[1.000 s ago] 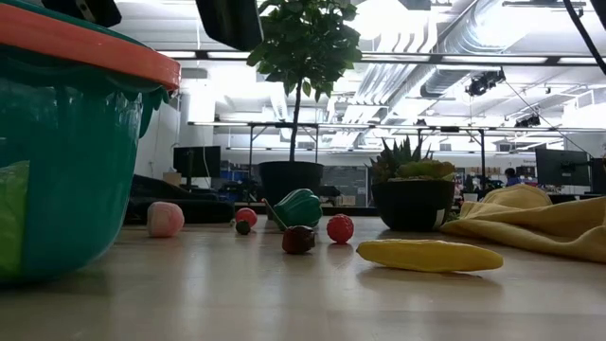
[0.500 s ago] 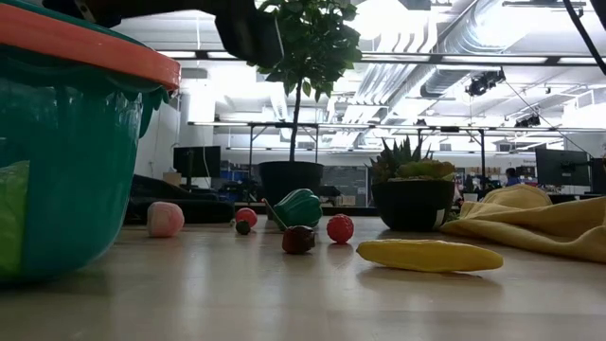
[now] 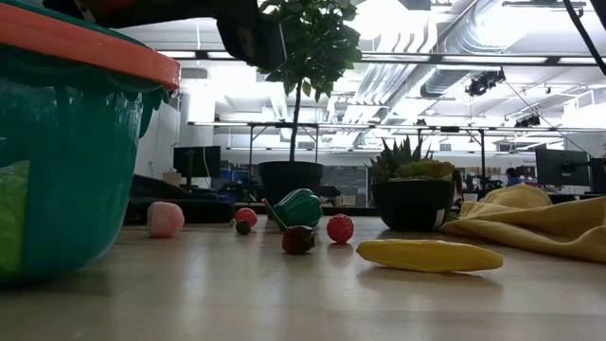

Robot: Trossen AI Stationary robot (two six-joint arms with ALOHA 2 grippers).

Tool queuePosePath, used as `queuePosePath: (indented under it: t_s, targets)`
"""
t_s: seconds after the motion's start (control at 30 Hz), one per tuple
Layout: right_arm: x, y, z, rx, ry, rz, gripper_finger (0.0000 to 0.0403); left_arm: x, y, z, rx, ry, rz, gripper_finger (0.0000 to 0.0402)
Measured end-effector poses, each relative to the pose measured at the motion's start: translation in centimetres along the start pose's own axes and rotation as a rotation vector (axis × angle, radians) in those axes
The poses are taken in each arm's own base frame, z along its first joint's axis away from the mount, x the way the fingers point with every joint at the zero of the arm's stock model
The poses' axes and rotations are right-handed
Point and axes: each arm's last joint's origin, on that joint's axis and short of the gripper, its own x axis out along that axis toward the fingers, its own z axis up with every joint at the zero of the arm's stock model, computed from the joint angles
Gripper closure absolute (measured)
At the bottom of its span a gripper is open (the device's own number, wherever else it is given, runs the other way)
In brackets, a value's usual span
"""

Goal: Pick and placing Produce into tupperware
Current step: Put the red strawberry into the blue basket

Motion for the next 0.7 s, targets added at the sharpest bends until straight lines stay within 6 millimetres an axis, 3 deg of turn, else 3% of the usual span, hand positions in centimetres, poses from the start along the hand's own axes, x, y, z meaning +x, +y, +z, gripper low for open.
queuePosePath:
  t_s: [0.17, 0.7]
  targets:
    - [0.00, -0.02, 0.02, 0.004, -0.006, -0.007, 0.0239, 0.00, 0.00, 0.00, 0.000, 0.000, 0.000, 0.0339]
    - [-0.04, 0.21, 0.25, 0.011, -0.030, 0.014, 0.0240, 0.00, 0.00, 0.01, 0.000, 0.000, -0.001, 0.0339]
